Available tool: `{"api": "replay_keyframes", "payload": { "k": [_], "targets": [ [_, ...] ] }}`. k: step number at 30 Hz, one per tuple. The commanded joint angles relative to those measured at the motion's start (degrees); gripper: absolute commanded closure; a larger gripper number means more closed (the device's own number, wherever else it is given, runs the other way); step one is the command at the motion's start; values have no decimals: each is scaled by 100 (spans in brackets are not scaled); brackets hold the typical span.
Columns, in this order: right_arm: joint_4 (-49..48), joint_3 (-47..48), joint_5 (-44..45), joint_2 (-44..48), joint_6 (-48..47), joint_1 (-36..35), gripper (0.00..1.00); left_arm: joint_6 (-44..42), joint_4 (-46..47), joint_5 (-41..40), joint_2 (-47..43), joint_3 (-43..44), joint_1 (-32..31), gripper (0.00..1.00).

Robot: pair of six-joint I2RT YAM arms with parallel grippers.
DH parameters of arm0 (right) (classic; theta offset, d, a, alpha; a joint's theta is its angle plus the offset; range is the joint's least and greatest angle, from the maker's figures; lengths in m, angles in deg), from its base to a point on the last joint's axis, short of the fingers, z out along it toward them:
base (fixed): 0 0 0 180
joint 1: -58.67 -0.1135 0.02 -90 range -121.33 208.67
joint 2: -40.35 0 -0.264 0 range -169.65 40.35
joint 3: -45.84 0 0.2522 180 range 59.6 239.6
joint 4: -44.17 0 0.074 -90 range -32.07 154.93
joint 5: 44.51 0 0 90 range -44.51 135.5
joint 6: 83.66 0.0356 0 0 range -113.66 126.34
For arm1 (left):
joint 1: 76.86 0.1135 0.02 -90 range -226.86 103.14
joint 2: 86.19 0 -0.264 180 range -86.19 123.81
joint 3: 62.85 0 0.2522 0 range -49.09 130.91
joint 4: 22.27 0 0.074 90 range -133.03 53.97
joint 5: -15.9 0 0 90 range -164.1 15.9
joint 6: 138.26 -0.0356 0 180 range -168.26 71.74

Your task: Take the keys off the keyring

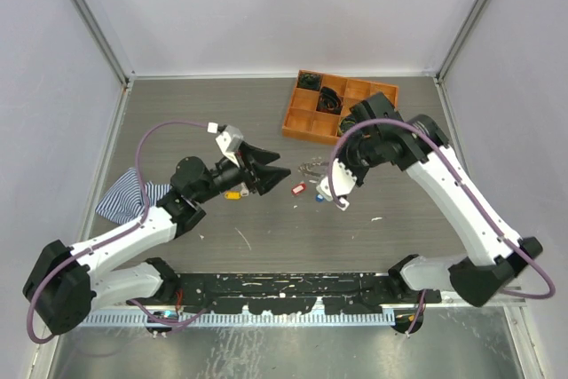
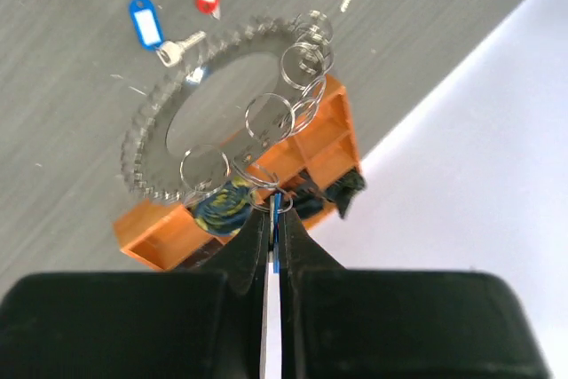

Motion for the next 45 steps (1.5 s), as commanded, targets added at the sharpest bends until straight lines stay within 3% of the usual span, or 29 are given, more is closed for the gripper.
{"api": "replay_keyframes", "payload": {
  "k": [1,5,10,15,19,26,34,40,45],
  "targets": [
    [-1541,-889,180,996,-1288,-42,99,1888,625,-56,103,307,253,37],
    [-3013,-2213,-321,1795,-1904,-42,99,3395,802,-217,169,270,530,32],
    [-4278,-3129,-1017,2377,-2242,-43,99,4643,779,-211,221,266,805,26],
    [-5266,-3938,-1510,2741,-2485,-42,99,5482,781,31,448,401,794,26],
    [-5724,-4301,-1845,2891,-2670,-38,99,5632,939,99,548,311,794,26],
    [-5669,-4420,-2197,2882,-3212,-42,99,5812,1252,331,948,325,794,28],
    [-4744,-4257,-2569,2705,-4176,-42,99,6023,1349,1104,1857,800,787,36],
    [-4821,-4358,-2598,2616,-4245,-42,99,6646,1950,1349,2318,927,643,44],
    [-4923,-4459,-2617,2626,-4254,-42,99,6828,1883,1403,2500,988,465,46]
  ]
}}
